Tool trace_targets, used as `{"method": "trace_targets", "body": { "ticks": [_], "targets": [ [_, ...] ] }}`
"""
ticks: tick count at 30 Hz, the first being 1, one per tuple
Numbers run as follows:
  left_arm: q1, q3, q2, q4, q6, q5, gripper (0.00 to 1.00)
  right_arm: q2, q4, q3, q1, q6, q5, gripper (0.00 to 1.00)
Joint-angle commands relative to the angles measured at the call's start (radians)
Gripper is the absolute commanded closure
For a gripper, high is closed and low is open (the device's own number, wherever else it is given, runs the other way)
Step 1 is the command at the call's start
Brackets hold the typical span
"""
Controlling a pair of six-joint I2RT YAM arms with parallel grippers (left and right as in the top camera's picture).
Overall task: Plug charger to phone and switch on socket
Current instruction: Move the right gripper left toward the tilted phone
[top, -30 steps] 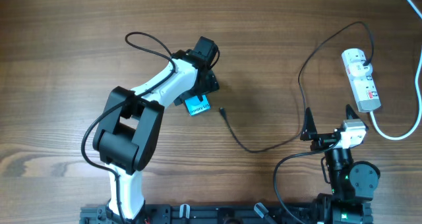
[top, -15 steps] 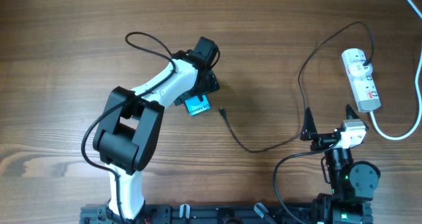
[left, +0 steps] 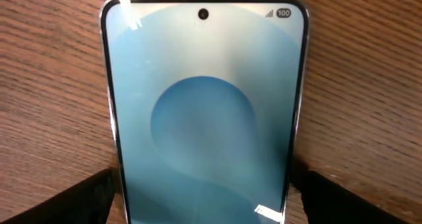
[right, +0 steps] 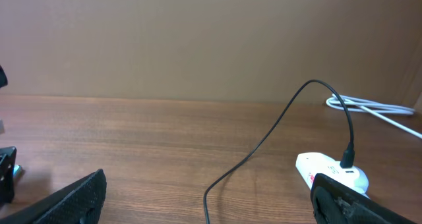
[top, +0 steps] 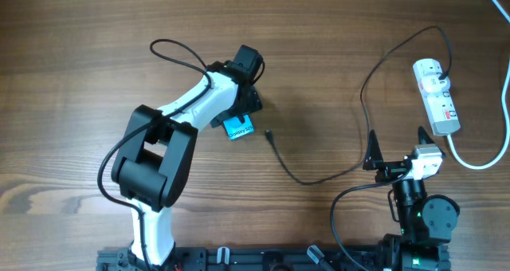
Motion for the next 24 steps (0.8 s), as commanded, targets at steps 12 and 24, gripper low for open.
{"method": "trace_targets", "body": {
  "ticks": [12,24],
  "targets": [
    [0.056,-0.071,0.106,0.021,-0.033,0.103,0.09,0.024,0.010,0.011,0.000,0.430,-0.235,0.00],
    [0.063,-0.074,0.106,0.040,-0.032,0.101,0.10,0.849,-0.515,0.811,0.000,0.146,-0.402,0.00]
  ]
}}
